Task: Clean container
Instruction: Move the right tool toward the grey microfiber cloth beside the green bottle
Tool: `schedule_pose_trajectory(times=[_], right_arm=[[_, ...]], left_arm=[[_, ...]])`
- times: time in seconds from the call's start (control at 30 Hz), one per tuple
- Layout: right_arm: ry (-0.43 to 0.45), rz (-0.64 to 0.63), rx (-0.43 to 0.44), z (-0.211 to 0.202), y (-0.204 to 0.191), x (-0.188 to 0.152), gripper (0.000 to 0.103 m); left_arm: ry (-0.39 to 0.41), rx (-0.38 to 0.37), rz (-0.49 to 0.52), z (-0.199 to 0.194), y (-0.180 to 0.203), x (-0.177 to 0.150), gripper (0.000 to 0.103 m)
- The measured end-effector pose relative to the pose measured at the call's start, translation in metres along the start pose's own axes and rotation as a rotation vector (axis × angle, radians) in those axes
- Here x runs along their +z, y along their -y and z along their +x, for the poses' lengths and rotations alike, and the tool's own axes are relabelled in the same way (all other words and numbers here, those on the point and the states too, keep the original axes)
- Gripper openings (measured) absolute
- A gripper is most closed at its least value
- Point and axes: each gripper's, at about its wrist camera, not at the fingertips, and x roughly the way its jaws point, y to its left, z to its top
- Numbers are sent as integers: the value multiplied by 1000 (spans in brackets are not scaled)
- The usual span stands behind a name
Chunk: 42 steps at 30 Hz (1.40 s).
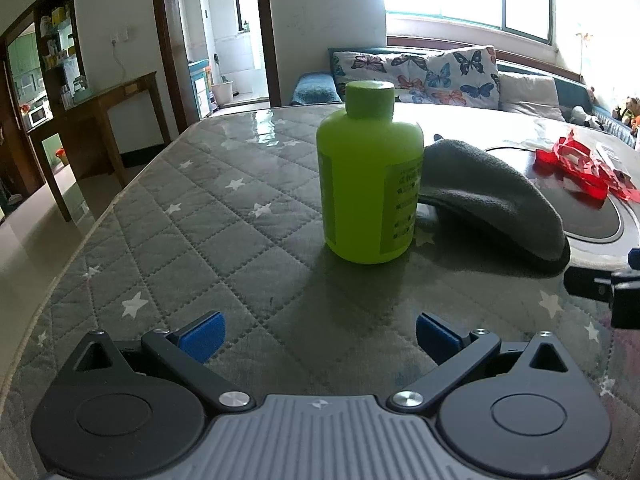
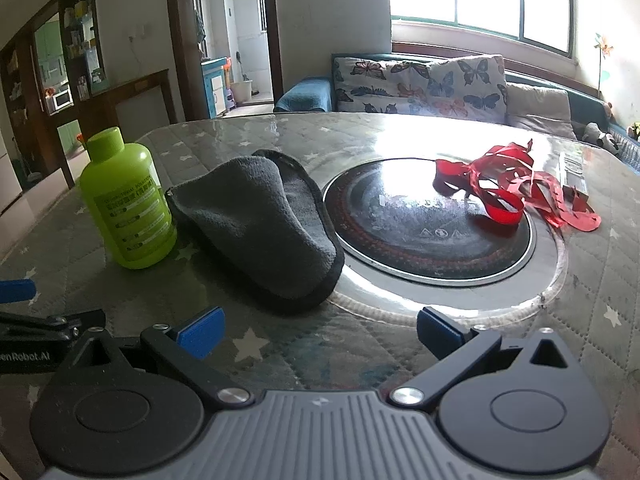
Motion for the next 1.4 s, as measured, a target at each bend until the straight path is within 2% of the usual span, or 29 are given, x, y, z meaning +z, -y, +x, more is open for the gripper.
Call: schedule_pose_trajectory(times=[1.4], right_arm=[[21,-54,52,-4,-29,12,103]], left_arm=[[16,35,87,-5,20,-2,103]])
